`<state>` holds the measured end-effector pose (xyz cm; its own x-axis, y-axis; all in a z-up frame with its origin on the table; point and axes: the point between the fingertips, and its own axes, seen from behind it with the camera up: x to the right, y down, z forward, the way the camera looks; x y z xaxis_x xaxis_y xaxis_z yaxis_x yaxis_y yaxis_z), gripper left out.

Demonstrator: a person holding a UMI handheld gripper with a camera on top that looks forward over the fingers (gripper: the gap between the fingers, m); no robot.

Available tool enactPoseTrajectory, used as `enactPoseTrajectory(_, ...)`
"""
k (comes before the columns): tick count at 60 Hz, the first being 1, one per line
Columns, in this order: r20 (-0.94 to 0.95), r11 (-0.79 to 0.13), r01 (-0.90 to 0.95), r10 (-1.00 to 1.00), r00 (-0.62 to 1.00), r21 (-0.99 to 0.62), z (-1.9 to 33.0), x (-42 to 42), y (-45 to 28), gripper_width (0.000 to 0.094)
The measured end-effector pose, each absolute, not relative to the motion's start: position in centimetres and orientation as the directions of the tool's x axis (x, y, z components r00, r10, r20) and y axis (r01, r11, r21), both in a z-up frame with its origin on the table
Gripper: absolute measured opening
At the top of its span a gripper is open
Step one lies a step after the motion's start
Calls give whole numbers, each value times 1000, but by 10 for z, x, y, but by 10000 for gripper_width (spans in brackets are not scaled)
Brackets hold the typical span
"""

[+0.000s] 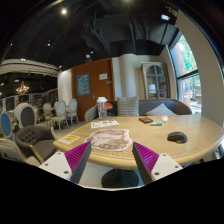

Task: Arrange mouse

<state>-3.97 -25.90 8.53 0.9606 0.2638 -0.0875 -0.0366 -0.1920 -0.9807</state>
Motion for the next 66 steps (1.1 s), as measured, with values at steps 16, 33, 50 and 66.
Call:
enactPoseTrajectory(16,6,-269,10,17,1000,-963,55,103,-219,854)
enactPoseTrajectory(33,137,-457,85,-83,987,-885,11,232,-127,847)
enactPoseTrajectory(50,157,-576,60,-120,980,-815,-15,287,-41,830)
enactPoseTrajectory(66,59,-611,-88,-215,975,-787,-19,331,17,631)
